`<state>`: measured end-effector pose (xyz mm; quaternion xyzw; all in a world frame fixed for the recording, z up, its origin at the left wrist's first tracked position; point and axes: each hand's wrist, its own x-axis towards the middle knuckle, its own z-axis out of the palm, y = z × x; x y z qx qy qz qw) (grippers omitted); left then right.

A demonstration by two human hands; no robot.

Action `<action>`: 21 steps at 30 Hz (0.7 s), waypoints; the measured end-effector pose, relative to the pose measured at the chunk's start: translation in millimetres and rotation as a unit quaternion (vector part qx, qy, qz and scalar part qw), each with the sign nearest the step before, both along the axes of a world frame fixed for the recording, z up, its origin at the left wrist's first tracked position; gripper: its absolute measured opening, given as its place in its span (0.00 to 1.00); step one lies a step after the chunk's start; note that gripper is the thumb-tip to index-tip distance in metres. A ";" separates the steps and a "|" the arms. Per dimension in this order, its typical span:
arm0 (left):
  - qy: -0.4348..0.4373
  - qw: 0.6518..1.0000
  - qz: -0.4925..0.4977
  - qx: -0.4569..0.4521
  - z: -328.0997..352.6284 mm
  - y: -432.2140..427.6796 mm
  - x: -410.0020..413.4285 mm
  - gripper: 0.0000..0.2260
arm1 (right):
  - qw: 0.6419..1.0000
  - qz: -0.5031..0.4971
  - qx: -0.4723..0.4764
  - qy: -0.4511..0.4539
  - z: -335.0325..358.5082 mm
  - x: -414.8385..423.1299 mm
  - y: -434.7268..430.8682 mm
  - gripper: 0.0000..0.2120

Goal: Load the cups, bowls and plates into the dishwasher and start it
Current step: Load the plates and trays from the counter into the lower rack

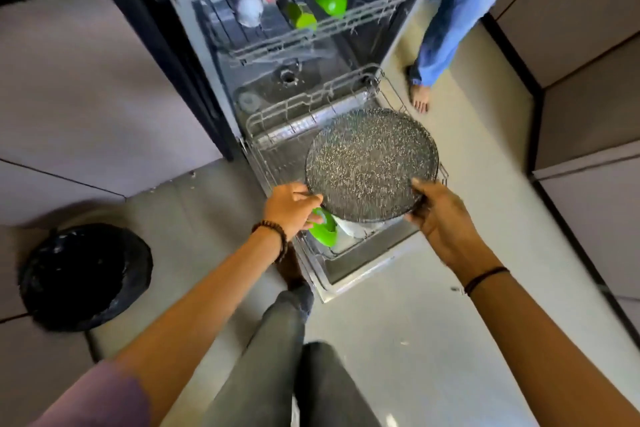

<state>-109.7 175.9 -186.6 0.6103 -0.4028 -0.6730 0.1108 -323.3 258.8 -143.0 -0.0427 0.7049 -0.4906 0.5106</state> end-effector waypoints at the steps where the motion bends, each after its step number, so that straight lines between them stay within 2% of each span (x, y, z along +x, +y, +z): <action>1: -0.003 1.000 -0.011 0.010 -13.3 -4.4 -13.0 0.19 | 1.000 0.002 0.004 0.024 -9.1 -11.0 -6.2 0.04; 7: -0.018 0.997 -0.063 0.045 -79.2 -19.3 -70.3 0.06 | 0.975 0.090 0.030 0.202 -70.3 -73.1 -25.4 0.05; 11: -0.032 0.995 -0.074 0.053 -106.4 -27.3 -89.9 0.08 | 0.941 0.153 0.076 0.291 -96.7 -103.3 -31.0 0.20; 13: -0.041 0.994 -0.083 0.059 -117.8 -30.6 -96.1 0.07 | 0.916 0.208 0.084 0.333 -105.5 -113.6 -35.2 0.21; 16: -0.042 0.993 -0.083 0.070 -130.3 -36.0 -104.8 0.09 | 0.916 0.228 0.052 0.326 -114.0 -126.0 -43.3 0.16; 21: -0.041 0.993 -0.056 0.091 -142.1 -44.2 -122.3 0.07 | 0.914 0.248 0.009 0.322 -104.3 -145.7 -64.5 0.16</action>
